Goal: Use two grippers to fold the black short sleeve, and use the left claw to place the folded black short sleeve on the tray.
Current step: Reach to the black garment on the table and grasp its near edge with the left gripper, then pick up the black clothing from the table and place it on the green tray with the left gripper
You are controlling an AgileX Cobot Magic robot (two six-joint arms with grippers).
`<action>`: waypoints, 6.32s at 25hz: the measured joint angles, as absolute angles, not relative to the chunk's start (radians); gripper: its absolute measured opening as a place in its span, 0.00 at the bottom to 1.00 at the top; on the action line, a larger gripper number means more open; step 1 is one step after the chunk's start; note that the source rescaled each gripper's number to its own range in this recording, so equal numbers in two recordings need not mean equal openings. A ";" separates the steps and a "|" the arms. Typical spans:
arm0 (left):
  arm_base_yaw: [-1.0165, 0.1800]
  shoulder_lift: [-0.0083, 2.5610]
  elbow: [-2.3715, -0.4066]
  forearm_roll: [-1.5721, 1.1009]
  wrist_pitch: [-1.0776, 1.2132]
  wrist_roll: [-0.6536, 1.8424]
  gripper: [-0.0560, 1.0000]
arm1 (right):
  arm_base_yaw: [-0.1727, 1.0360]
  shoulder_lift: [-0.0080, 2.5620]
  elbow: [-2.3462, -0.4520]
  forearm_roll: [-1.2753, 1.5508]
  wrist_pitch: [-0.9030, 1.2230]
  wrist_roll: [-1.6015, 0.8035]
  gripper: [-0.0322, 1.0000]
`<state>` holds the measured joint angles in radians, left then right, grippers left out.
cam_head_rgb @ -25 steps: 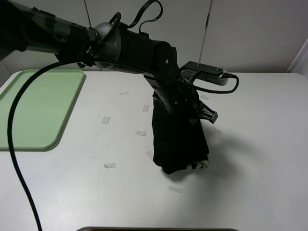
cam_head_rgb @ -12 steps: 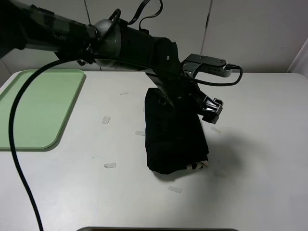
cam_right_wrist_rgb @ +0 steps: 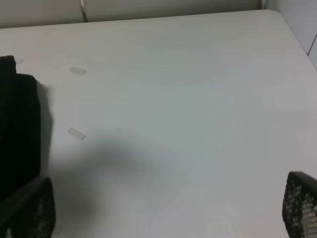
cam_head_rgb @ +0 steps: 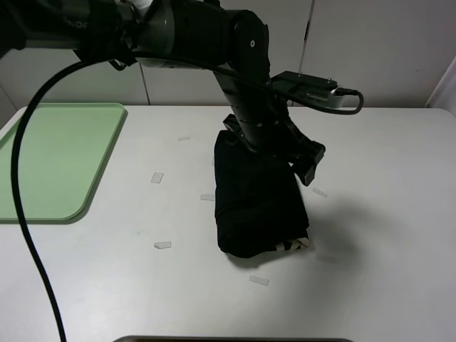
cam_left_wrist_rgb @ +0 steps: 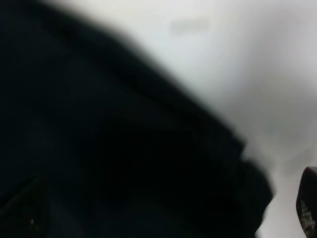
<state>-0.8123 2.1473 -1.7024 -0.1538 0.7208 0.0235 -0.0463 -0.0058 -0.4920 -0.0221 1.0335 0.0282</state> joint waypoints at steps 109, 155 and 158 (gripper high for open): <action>-0.637 2.233 -1.482 -0.160 0.529 -0.195 0.58 | -0.046 -0.006 -0.492 -0.022 1.033 0.028 1.00; -0.139 2.058 -1.482 -0.069 0.903 0.171 0.29 | -0.046 -0.006 -0.492 -0.021 1.033 0.028 1.00; -0.090 2.057 -1.482 -0.069 0.921 0.213 0.29 | -0.046 -0.006 -0.492 -0.021 1.033 0.028 1.00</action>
